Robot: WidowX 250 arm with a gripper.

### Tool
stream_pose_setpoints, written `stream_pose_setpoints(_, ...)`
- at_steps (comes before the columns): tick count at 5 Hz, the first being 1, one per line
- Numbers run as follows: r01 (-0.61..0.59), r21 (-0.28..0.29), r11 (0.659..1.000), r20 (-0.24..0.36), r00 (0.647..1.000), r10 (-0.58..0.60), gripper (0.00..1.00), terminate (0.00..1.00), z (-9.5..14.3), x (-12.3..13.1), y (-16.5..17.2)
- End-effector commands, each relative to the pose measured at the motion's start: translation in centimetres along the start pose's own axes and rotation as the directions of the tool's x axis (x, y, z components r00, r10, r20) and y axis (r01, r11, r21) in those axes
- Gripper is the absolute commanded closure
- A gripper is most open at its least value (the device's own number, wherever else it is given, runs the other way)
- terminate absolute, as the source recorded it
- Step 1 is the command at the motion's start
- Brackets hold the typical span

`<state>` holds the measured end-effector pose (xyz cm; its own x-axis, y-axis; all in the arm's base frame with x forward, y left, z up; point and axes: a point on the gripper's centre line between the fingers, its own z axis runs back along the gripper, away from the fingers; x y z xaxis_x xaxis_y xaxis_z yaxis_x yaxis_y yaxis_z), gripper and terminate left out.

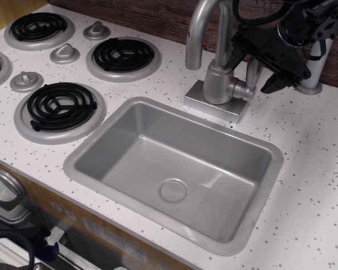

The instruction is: Lever vertical to front

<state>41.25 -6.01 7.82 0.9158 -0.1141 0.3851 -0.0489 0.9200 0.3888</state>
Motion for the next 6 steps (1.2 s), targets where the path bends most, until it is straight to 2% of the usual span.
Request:
stream_pose_setpoints(1,-0.032,-0.037,0.999,0.063,0.997,0.034,0.0,0.0,1.2,2.7,2.3)
stream_pose_setpoints(2,-0.027,-0.058,0.998,0.042,0.999,0.03,1.0,0.0,0.9,3.0,2.4)
stream_pose_setpoints(3,-0.038,-0.083,0.996,0.017,0.999,0.04,1.0,0.0,0.5,2.5,2.4)
stream_pose_setpoints(4,-0.067,-0.082,0.994,-0.018,0.998,0.065,1.0,0.0,0.9,1.2,2.0)
stream_pose_setpoints(5,-0.09,-0.134,0.987,-0.109,0.991,0.075,1.0,0.0,0.8,-0.3,2.0)
stream_pose_setpoints(6,-0.115,-0.187,0.976,-0.171,0.982,0.083,1.0,0.0,0.2,-1.5,1.8)
